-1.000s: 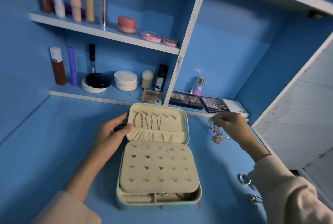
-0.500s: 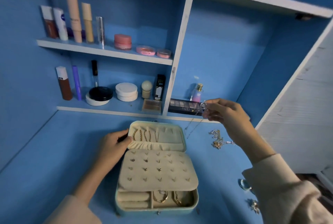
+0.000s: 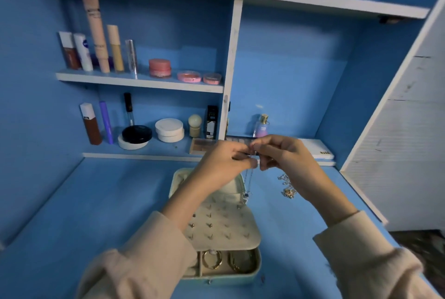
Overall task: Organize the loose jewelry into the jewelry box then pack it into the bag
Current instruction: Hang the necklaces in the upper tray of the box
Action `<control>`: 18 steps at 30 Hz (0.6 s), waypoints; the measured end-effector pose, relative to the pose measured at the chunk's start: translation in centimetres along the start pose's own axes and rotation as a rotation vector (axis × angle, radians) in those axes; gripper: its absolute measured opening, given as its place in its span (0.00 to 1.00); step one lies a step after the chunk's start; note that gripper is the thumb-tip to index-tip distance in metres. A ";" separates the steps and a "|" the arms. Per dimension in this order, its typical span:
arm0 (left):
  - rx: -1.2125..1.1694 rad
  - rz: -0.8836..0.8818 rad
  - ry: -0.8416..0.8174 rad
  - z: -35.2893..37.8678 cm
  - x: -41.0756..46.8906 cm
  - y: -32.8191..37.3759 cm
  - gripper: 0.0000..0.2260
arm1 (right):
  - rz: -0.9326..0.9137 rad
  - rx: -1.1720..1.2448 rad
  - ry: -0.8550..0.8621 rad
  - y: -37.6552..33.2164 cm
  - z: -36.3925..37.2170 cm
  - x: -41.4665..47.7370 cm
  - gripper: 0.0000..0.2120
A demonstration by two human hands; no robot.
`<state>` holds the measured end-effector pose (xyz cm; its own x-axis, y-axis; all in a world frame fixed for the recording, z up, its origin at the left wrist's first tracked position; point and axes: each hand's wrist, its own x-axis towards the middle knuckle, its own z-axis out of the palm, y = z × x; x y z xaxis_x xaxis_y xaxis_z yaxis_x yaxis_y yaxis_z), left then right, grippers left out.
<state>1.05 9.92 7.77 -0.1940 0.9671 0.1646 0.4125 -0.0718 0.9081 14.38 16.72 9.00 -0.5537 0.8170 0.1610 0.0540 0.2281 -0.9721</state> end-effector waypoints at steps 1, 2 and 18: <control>0.011 -0.012 0.003 0.1 0.1 0.0 0.04 | -0.007 -0.011 0.015 0.0 -0.3 -0.1 0.06; 0.024 -0.018 0.007 0.2 0.3 0.0 0.04 | -0.015 -0.019 0.030 0.0 -0.5 -0.1 0.07; 0.232 -0.102 0.129 -0.4 0.2 -2.7 0.06 | -0.051 0.158 0.247 0.3 -5.3 -0.4 0.05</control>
<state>-0.44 10.18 5.46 -0.3508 0.9262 0.1381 0.5751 0.0967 0.8123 19.01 19.26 9.59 -0.3323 0.9153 0.2277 -0.1096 0.2023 -0.9732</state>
